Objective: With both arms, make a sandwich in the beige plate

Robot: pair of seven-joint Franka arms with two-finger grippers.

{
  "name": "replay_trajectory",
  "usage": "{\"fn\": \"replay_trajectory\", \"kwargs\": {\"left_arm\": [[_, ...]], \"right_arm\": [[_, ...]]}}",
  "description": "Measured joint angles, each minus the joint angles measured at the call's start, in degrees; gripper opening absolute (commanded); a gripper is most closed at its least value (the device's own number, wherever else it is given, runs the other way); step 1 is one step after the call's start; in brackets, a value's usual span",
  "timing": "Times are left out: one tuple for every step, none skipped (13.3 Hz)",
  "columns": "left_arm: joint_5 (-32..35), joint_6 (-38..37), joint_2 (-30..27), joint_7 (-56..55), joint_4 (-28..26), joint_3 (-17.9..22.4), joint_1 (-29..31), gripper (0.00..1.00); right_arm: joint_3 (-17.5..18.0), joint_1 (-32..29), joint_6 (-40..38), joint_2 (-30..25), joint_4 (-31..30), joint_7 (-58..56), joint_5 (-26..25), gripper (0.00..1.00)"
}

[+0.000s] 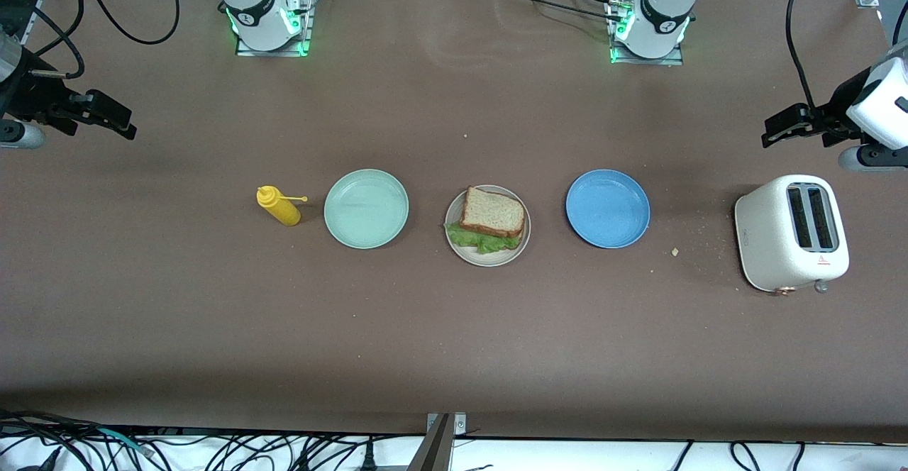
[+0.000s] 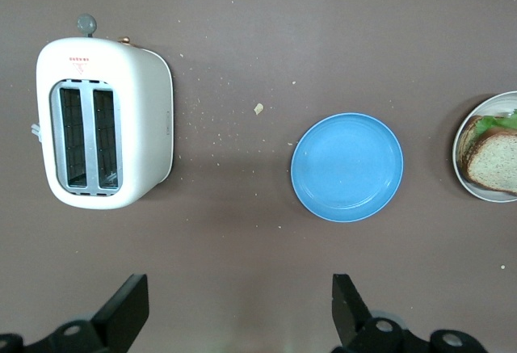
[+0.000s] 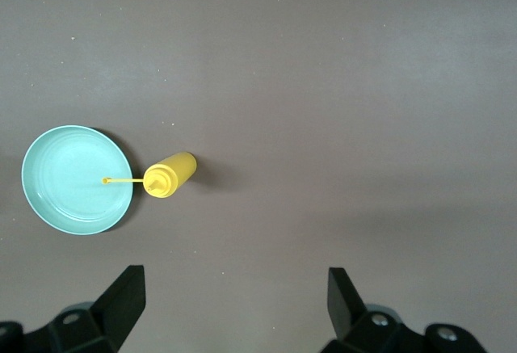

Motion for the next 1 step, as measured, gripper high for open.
{"fn": "replay_trajectory", "kwargs": {"left_arm": [[0.00,0.15,0.05,0.00,0.00,0.00,0.01,1.00]], "right_arm": [[0.00,0.00,0.00,0.00,0.00,0.00,0.00,1.00]]}}
